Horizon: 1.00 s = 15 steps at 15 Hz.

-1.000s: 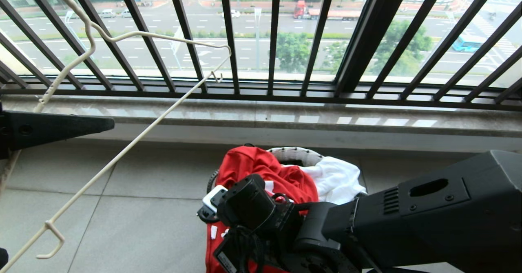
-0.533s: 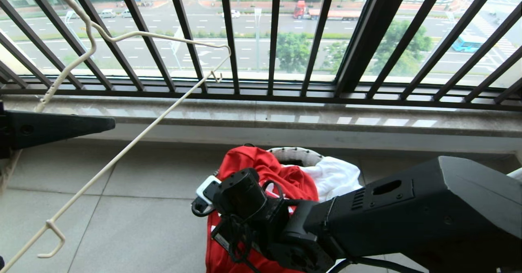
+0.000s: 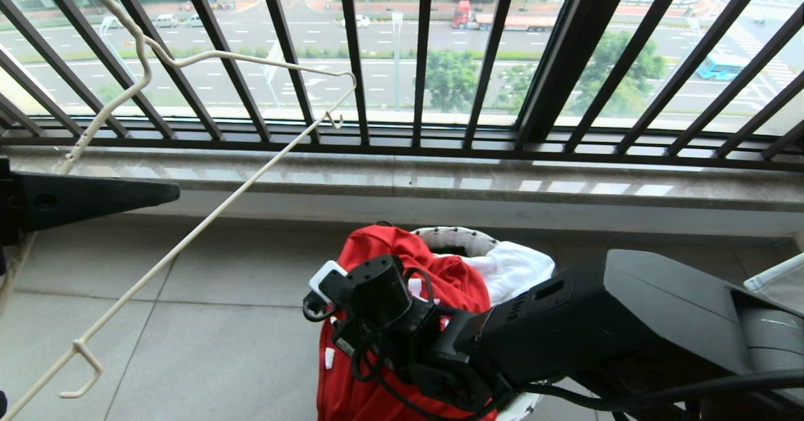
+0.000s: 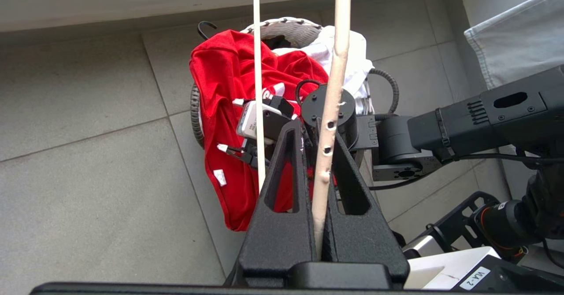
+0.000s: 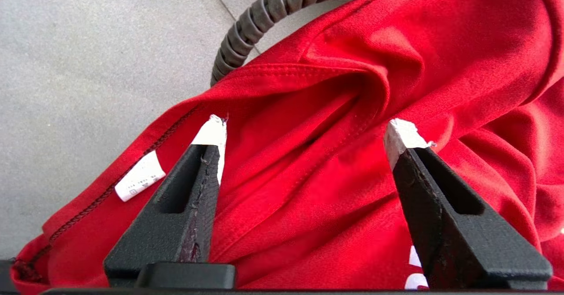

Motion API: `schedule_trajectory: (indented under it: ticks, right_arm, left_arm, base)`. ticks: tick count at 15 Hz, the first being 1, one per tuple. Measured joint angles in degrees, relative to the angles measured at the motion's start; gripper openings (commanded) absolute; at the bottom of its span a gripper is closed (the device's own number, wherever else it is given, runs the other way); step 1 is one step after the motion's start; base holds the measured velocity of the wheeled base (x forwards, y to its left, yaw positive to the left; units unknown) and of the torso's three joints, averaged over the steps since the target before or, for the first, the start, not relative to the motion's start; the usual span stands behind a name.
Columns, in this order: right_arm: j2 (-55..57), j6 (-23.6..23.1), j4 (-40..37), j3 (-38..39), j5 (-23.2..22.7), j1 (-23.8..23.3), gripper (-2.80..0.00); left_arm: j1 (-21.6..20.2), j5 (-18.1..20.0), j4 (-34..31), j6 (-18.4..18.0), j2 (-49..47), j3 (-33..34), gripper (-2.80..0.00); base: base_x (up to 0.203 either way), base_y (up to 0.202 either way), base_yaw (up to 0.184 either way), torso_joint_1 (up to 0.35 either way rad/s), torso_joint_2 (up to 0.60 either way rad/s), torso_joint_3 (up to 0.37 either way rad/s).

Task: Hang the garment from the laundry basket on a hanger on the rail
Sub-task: Pick up clothes from the basket

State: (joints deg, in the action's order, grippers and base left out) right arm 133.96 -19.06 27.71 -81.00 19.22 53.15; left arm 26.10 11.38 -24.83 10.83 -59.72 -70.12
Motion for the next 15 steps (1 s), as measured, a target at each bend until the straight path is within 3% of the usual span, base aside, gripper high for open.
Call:
schedule_trajectory:
  ticks: [2, 8, 12, 15]
  right_arm:
    - [0.2, -1.7, 1.8, 0.0, 0.0, -0.7, 0.00]
    - [1.1, -11.6, 17.2, 3.3, 0.8, -1.3, 0.00]
    - [0.7, -15.7, 17.6, 8.2, 2.0, -1.7, 0.00]
    - [0.8, -16.6, 17.6, 7.7, 1.9, -1.9, 0.00]
  left_arm:
    - [0.0, 0.0, 0.0, 0.0, 0.0, 0.0, -2.80]
    - [0.0, 0.0, 0.0, 0.0, -0.2, 0.1, -2.80]
    - [0.0, 0.0, 0.0, -0.1, -0.2, 0.1, -2.80]
    - [0.0, 0.0, 0.0, 0.0, -0.3, 0.2, -2.80]
  base:
    - [0.000, 0.000, 0.000, 0.000, 0.00, 0.000]
    - [0.000, 0.000, 0.000, 0.000, 0.00, 0.000]
    - [0.000, 0.000, 0.000, 0.000, 0.00, 0.000]
    - [0.000, 0.000, 0.000, 0.000, 0.00, 0.000]
